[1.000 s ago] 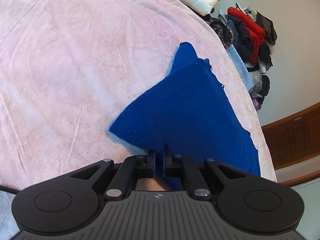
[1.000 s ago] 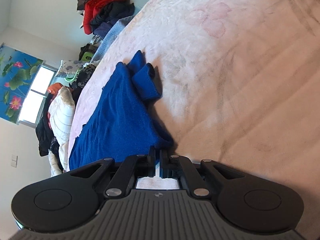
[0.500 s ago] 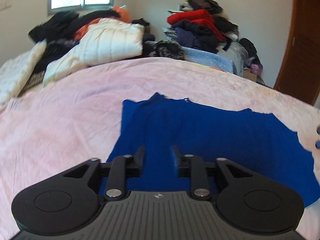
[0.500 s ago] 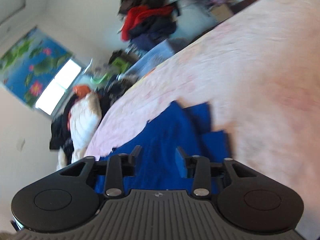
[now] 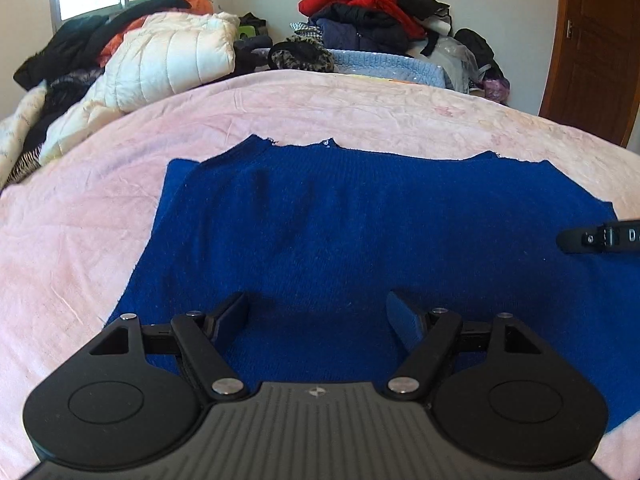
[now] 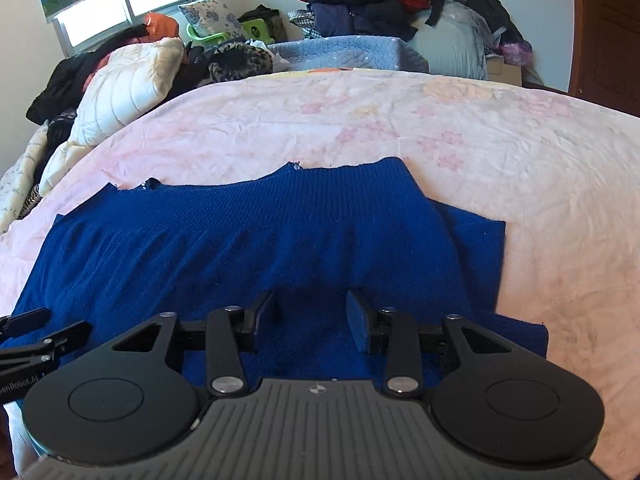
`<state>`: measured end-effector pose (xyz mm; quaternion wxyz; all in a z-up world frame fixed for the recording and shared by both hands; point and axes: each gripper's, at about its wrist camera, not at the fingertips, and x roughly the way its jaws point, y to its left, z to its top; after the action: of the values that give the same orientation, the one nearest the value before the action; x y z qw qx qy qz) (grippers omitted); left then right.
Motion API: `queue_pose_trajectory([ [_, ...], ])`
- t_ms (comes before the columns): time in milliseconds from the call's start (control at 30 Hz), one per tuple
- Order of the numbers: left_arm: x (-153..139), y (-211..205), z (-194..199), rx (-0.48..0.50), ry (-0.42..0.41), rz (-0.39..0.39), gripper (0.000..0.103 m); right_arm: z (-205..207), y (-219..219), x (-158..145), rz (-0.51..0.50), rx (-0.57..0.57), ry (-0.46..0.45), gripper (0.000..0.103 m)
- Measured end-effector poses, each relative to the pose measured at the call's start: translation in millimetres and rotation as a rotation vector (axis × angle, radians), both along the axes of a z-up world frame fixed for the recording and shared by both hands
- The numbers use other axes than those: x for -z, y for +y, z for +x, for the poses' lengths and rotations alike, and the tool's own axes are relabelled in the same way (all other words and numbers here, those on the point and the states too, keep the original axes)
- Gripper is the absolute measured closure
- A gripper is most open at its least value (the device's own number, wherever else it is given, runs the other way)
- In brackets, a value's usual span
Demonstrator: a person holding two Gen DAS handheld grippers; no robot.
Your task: Fold small clothes
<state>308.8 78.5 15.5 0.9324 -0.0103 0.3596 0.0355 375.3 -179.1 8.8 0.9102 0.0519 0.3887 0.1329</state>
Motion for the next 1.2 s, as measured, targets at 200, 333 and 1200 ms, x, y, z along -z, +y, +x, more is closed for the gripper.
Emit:
queue_pose_trajectory([
  [200, 0.2, 0.7, 0.1, 0.005, -0.001, -0.004, 0.025, 2.5, -2.7, -14.4, -0.004, 0.058, 0.002, 0.068],
  [333, 1.0, -0.6, -1.5, 0.003, -0.013, 0.005, 0.025, -7.3, 4.2, -26.5, -0.005, 0.023, -0.06, 0.059],
  [1200, -6.7, 61.2, -49.6, -0.117, -0.009, -0.13, 0.02, -63.4, -21.5, -13.0, 0.058, 0.019, -0.021, 0.051],
])
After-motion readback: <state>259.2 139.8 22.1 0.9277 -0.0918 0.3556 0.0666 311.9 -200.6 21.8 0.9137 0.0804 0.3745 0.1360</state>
